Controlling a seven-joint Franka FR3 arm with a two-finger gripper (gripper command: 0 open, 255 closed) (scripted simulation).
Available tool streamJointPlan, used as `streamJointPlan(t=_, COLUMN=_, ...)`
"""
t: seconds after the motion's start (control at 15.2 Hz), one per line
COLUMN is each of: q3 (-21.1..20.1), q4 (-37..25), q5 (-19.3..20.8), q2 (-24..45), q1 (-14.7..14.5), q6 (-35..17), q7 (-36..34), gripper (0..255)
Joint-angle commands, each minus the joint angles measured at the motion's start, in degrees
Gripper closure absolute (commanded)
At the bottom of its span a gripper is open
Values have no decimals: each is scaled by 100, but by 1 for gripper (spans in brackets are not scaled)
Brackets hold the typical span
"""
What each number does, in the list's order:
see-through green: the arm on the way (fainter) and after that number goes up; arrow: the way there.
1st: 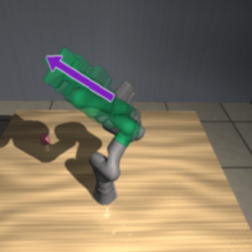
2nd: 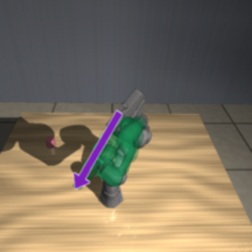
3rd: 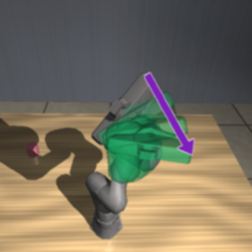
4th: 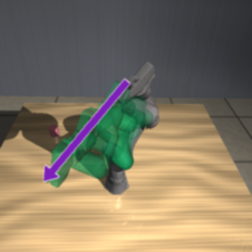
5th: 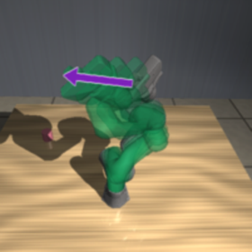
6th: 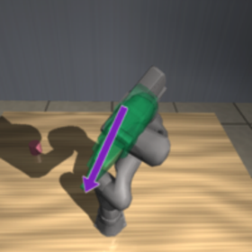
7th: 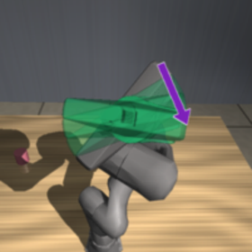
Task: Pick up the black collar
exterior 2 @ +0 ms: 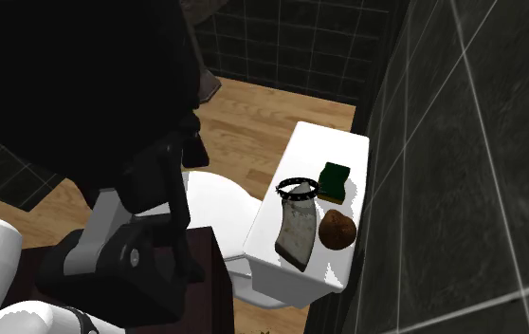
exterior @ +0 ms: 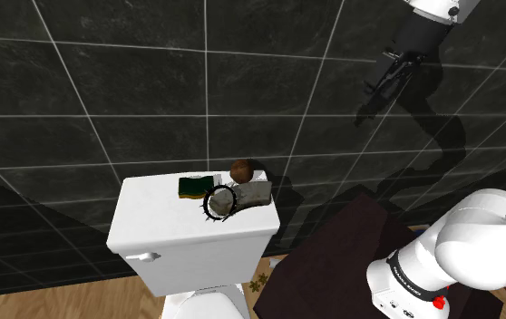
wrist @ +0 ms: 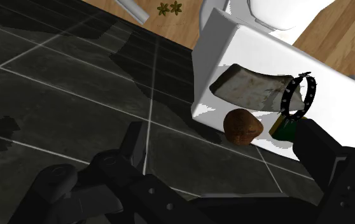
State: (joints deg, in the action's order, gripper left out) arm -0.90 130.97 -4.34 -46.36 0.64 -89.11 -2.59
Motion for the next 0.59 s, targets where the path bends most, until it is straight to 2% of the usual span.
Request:
streamJointPlan(t=0.0, q3=0, q4=0, q5=0, q2=0, q1=0, q6=0, q7=0, gripper=0)
streamJointPlan(t=0.53, q3=-806, q4=711, q5=-194, q2=613, q1=-158, q6=-1383, q7=-621, gripper=0)
